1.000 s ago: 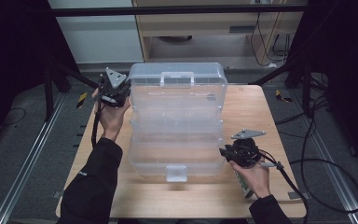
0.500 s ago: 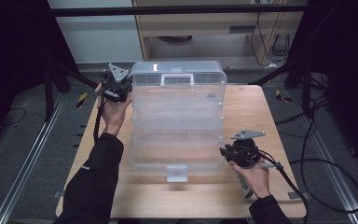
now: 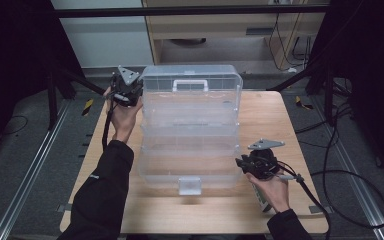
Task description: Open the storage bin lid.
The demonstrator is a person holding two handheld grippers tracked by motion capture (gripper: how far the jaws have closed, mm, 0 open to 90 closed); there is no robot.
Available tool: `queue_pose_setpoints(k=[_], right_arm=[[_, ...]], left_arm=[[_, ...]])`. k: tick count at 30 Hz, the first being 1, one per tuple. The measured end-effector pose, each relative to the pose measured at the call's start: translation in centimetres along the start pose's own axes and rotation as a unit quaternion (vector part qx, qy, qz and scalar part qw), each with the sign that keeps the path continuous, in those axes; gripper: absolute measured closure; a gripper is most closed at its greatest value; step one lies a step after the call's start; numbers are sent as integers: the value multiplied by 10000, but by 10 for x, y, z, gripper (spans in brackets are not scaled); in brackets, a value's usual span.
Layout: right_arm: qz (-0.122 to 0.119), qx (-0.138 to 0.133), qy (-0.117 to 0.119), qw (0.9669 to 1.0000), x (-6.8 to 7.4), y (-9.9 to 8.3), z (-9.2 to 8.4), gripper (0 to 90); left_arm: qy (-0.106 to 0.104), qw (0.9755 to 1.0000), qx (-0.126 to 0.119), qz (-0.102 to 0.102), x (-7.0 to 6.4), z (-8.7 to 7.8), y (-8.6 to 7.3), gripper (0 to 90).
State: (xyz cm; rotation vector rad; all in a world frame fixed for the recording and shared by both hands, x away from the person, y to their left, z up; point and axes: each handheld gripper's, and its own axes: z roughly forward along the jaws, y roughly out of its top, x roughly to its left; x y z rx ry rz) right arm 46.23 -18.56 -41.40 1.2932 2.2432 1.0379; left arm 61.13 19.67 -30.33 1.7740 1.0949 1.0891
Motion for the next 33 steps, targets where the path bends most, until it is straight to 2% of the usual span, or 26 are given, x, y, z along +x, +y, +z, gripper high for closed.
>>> queue_pose_setpoints(k=[14,33], right_arm=[[-9,9,-5,10000,0,0,0,700],[-8,18,-4,10000,0,0,0,700]], left_arm=[[-70,9999,-7,-140,4,14,0,828],[-123,9995,226,-203,8,37,3,828]])
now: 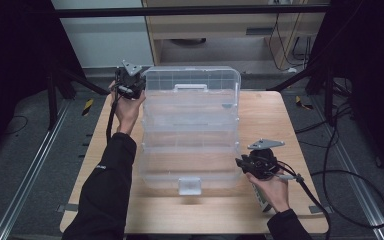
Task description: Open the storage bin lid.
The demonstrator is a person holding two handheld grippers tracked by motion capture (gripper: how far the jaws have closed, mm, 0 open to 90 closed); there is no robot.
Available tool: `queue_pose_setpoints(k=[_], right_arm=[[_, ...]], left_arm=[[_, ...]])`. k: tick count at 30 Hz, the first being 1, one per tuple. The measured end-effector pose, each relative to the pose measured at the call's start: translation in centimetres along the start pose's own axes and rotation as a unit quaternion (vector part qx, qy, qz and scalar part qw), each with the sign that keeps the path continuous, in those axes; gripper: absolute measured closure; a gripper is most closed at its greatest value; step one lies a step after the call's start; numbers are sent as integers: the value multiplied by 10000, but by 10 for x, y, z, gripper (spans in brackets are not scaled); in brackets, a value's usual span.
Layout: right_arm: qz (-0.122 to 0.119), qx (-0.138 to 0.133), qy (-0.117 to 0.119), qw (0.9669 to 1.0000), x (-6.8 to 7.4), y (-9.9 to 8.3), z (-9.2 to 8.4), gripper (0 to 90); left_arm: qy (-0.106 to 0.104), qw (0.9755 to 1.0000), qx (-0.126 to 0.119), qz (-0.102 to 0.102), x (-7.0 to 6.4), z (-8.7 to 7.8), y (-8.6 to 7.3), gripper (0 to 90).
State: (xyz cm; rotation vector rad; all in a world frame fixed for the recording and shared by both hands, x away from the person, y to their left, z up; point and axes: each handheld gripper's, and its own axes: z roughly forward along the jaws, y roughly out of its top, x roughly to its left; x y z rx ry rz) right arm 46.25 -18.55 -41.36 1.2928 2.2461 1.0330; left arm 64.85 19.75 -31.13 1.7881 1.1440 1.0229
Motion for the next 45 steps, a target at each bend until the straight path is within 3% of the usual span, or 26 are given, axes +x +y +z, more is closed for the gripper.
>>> queue_pose_setpoints(k=[29,33,42,45], right_arm=[[44,-13,-7,10000,1,0,0,701],[26,-25,-18,10000,1,0,0,708],[101,44,-19,9999,1,1,-1,728],[84,36,-43,9999,2,1,0,726]], left_arm=[[3,9996,288,-3,4,28,1,821],[162,9991,401,32,5,32,-2,804],[79,9997,169,-138,15,13,4,771],[-85,9997,111,-182,20,1,5,759]])
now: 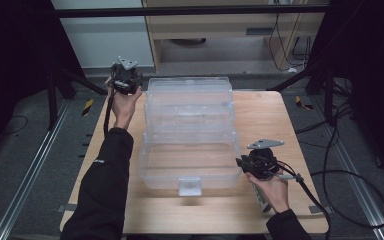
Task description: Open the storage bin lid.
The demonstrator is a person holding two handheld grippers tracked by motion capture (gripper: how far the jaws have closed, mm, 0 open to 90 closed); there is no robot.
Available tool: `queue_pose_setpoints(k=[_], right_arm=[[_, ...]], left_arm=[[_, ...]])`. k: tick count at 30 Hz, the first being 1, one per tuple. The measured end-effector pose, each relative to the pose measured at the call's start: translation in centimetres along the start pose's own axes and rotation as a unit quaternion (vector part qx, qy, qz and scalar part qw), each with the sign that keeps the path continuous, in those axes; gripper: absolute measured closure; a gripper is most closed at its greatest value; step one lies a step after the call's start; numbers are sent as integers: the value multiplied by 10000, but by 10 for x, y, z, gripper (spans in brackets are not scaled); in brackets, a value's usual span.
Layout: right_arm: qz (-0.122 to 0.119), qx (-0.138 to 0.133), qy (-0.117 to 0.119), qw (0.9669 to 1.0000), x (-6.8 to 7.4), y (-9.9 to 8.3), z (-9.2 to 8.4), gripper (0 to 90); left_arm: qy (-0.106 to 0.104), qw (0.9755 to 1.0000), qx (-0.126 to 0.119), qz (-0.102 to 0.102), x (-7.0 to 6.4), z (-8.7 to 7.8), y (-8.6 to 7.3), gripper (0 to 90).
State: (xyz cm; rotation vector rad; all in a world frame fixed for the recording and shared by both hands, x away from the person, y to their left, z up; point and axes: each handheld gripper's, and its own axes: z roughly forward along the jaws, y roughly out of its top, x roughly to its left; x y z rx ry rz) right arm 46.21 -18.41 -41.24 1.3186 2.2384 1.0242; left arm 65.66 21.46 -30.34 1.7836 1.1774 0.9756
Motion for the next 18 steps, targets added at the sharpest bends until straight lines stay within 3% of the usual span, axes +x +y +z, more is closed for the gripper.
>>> queue_pose_setpoints(k=[8,18], right_arm=[[72,-85,66,9999,-1,-2,0,724],[27,-74,91,9999,-2,-2,0,719]], left_arm=[[-375,9991,-107,-185,1,-34,-14,712],[-711,9975,-38,20,-12,-70,-45,686]])
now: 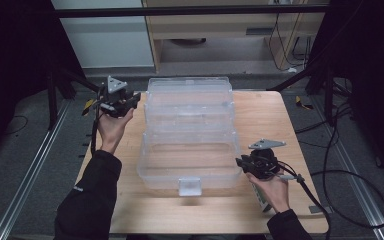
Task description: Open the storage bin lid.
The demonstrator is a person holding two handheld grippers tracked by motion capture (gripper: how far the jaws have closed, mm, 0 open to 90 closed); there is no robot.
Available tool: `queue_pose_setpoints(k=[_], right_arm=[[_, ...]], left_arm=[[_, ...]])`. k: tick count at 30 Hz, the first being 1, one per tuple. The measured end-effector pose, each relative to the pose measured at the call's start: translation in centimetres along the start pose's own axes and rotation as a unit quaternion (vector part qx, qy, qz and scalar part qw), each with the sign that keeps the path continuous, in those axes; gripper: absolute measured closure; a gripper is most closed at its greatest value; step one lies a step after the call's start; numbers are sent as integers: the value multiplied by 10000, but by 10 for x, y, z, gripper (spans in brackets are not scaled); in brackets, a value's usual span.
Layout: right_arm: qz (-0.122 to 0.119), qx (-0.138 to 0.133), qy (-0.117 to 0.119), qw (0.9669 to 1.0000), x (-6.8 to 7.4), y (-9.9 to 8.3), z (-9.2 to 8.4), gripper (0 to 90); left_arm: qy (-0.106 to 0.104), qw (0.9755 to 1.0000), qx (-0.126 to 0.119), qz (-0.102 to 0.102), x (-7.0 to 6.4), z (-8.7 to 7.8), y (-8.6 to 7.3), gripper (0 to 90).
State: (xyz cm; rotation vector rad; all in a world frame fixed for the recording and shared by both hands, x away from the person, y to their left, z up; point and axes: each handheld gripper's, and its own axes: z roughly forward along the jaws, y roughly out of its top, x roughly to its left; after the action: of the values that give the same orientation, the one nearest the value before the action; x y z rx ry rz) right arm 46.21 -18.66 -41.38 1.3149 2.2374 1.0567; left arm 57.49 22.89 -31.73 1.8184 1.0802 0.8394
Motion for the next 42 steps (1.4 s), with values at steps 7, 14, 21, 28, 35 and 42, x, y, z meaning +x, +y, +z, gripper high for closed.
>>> queue_pose_setpoints(k=[7,14,21,28,35,42], right_arm=[[-28,-21,-16,10000,0,0,0,718],[-44,-14,-23,10000,0,0,0,718],[-44,-15,-20,10000,0,0,0,718],[-38,-13,-17,10000,0,0,0,718],[-44,-16,-20,10000,0,0,0,717],[-37,-40,-9,10000,0,-1,0,716]], left_arm=[[-61,10000,-49,61,-10,-26,-22,661],[-166,9998,-75,-98,-8,-49,-43,652],[-265,9995,-35,-153,-13,-70,-62,648],[-290,9993,221,-17,-26,-79,-83,639],[-443,9976,537,-5,-37,-77,-107,632],[-547,9950,836,49,-43,-71,-122,620]])
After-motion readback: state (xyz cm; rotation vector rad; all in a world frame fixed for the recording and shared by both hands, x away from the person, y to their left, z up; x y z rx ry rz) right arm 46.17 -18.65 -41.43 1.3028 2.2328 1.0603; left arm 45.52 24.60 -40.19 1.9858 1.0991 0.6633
